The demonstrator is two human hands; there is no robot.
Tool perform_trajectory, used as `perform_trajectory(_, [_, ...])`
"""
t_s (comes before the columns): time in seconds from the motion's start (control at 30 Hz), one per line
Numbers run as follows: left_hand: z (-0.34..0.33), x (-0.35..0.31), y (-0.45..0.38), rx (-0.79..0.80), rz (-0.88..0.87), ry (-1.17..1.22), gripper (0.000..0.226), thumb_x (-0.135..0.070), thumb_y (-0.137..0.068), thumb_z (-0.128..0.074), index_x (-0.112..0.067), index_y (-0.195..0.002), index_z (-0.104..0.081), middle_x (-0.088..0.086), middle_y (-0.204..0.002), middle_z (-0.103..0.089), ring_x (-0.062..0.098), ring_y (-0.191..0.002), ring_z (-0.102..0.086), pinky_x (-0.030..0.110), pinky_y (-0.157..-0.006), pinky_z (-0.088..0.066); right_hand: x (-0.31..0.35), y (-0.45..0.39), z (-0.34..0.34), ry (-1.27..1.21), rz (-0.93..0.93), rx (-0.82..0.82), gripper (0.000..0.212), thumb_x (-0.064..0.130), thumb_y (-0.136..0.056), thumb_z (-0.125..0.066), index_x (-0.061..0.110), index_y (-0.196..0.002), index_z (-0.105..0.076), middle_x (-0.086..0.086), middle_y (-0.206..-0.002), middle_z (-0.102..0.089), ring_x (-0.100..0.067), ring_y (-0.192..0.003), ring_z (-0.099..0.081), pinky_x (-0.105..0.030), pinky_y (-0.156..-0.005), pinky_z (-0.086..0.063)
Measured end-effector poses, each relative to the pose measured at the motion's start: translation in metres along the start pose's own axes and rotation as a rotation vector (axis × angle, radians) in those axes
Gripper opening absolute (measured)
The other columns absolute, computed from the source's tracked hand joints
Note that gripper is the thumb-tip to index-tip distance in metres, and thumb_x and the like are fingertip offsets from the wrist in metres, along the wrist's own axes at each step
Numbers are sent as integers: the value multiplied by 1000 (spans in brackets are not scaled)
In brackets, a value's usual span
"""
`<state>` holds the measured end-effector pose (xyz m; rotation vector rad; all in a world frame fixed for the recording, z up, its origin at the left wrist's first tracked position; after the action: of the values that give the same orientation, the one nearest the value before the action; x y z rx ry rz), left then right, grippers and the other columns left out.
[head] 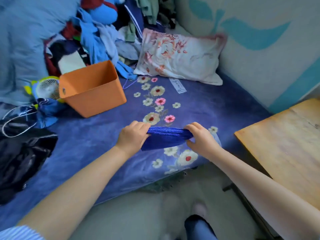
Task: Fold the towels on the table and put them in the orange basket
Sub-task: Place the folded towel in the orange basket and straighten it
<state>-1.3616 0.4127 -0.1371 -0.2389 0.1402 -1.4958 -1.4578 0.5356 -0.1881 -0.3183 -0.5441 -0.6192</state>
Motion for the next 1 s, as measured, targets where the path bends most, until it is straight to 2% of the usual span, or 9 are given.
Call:
perform_trajectory(0.13, [21,75,34,14,187,20,31,-5,-49,-89,0,-74,-69,10,-62,-67,23,-58,-65,23,-37,-47,63,-53,-25,27,32,35,33,0,-82,-54,5,-115,-55,-14,-111,-54,-31,-100,-51,-29,-74,-38])
perform_trajectory(0.2, [26,123,47,12,342,71,28,-10,-76,-72,2,-101,-65,15,-92,-68,27,-88,-64,33,-64,-52,94,-85,-34,46,77,51,29,5,-83,-54,7,-112,-56,-12,-110,-55,-31,-100,-52,-31,-71,-39])
perform_trajectory(0.23, [22,144,53,39,404,75,30,-15,-86,-61,-1,-114,-60,13,-107,-64,26,-102,-57,36,-78,-48,108,-98,-37,58,106,59,27,6,-84,-54,7,-110,-57,-12,-108,-56,-31,-100,-52,-30,-69,-36])
perform_trajectory(0.33, [18,200,65,60,519,77,35,-20,-93,-49,-8,-126,-51,7,-122,-57,22,-115,-47,35,-94,-40,145,-145,-52,69,188,93,26,10,-85,-56,7,-110,-58,-11,-108,-58,-30,-100,-53,-27,-67,-32])
perform_trajectory(0.5, [5,286,44,54,604,56,35,-20,-94,-47,-11,-127,-50,6,-123,-56,22,-116,-45,32,-96,-38,177,-233,-79,57,235,136,27,11,-85,-55,8,-112,-58,-12,-106,-58,-30,-99,-54,-29,-68,-36])
perform_trajectory(0.63, [-10,353,8,105,617,65,35,-19,-95,-46,-12,-129,-49,6,-124,-55,22,-117,-45,30,-97,-35,189,-310,-97,41,257,180,31,9,-85,-55,7,-116,-57,-12,-113,-58,-29,-103,-54,-36,-78,-44])
perform_trajectory(0.77, [-23,429,-36,109,691,93,33,-17,-94,-46,-12,-126,-51,8,-121,-56,23,-115,-46,35,-92,-40,196,-404,-118,18,272,208,31,7,-86,-54,6,-117,-56,-12,-114,-56,-30,-103,-53,-32,-77,-40])
perform_trajectory(0.9, [-27,491,-72,58,770,156,32,-15,-94,-46,-12,-125,-53,9,-119,-55,26,-112,-49,37,-87,-42,206,-478,-131,-16,293,164,33,3,-86,-54,4,-118,-55,-12,-117,-56,-29,-103,-53,-27,-75,-35])
perform_trajectory(1.0, [-32,545,-93,-36,829,218,31,-11,-92,-48,-10,-122,-56,13,-117,-55,29,-108,-51,36,-85,-41,220,-532,-148,13,360,137,32,3,-86,-53,3,-118,-54,-15,-116,-56,-33,-103,-53,-35,-79,-42])
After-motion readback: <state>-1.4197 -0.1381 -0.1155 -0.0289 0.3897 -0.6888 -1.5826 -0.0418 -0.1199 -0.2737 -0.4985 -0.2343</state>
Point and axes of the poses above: each hand's wrist, its own y-axis away from the middle knuckle, its own z-axis out of the back of the hand, x = y × z, the point moved 9 cm from there along -y, towards the middle knuckle
